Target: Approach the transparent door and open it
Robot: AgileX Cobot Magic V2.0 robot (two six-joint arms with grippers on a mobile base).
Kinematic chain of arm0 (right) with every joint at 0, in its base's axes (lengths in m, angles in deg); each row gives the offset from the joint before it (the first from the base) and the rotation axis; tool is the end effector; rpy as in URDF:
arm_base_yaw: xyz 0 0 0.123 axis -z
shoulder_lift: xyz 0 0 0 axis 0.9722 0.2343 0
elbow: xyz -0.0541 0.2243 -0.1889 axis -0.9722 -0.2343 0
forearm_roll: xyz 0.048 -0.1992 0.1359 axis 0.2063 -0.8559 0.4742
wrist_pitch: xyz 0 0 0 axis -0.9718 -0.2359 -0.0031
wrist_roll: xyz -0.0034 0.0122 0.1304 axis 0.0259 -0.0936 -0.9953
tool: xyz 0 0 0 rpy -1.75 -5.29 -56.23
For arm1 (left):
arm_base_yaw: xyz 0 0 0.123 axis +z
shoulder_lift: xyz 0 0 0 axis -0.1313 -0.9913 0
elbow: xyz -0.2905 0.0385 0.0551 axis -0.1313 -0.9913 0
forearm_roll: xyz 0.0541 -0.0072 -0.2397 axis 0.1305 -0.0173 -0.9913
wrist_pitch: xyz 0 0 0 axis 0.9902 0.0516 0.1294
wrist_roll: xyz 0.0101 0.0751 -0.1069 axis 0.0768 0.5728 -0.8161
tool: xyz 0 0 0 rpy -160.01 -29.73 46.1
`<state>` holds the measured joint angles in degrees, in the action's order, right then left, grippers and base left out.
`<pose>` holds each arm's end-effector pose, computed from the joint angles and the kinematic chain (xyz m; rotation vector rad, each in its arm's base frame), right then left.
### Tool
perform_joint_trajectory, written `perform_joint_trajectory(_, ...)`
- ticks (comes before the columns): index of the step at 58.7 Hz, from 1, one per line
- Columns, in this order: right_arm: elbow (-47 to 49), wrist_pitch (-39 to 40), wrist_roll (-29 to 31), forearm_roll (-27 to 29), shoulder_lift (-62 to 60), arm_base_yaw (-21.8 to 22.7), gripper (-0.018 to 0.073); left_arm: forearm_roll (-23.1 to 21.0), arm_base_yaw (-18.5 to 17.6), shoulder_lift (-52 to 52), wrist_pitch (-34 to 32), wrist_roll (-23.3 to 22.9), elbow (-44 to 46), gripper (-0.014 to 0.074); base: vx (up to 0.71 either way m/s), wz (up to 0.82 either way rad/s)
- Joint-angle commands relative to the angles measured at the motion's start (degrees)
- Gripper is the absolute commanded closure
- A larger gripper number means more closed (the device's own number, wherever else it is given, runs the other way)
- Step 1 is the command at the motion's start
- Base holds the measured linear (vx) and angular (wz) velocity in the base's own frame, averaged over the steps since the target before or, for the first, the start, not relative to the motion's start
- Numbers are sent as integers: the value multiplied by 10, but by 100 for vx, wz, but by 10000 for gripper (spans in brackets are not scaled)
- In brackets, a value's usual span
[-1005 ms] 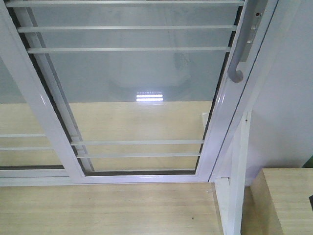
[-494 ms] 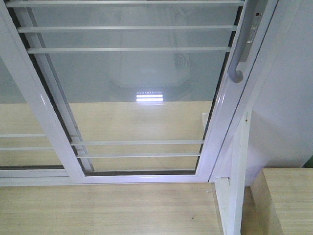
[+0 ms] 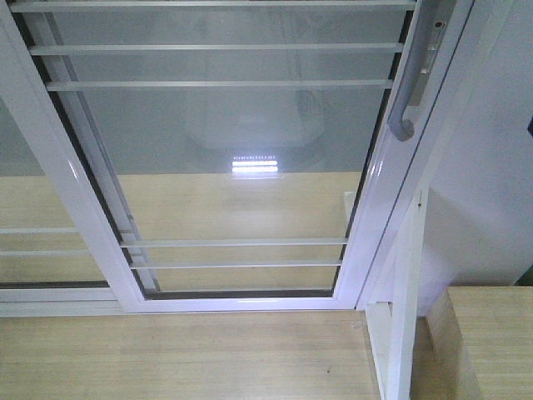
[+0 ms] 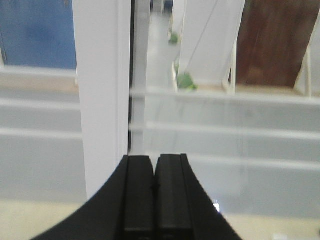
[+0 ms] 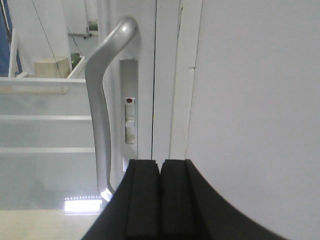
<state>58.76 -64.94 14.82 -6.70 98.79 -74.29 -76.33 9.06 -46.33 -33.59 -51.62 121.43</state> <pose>0.2220 -0.0079 0.3307 0.0102 1.7353 -0.0399 0.2122 0.0059 0.3419 -0.0937 1.7384 -0.0368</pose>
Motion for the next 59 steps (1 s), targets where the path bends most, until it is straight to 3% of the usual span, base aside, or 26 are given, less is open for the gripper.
perform_joint_trajectory(1,20,74,-1,-5,27,-2,506,-1,1,-37,-48,-3,21,586,0,0)
perform_joint_trajectory(12,20,107,-1,-7,66,-2,350,-1,1,-92,-51,-3,21,498,0,0)
perform_joint_trajectory(20,20,108,-1,-7,71,-2,174,-1,1,-109,-63,-2,21,335,0,0)
perform_joint_trajectory(28,20,102,-4,-4,71,-2,76,-1,1,-112,-76,-2,21,150,0,0)
perform_joint_trajectory(39,20,67,-3,-7,72,-5,64,-12,1,-111,-71,-8,21,35,0,0)
perform_joint_trajectory(59,53,81,-1,-9,152,-59,64,-11,1,-111,-32,-7,21,37,0,0)
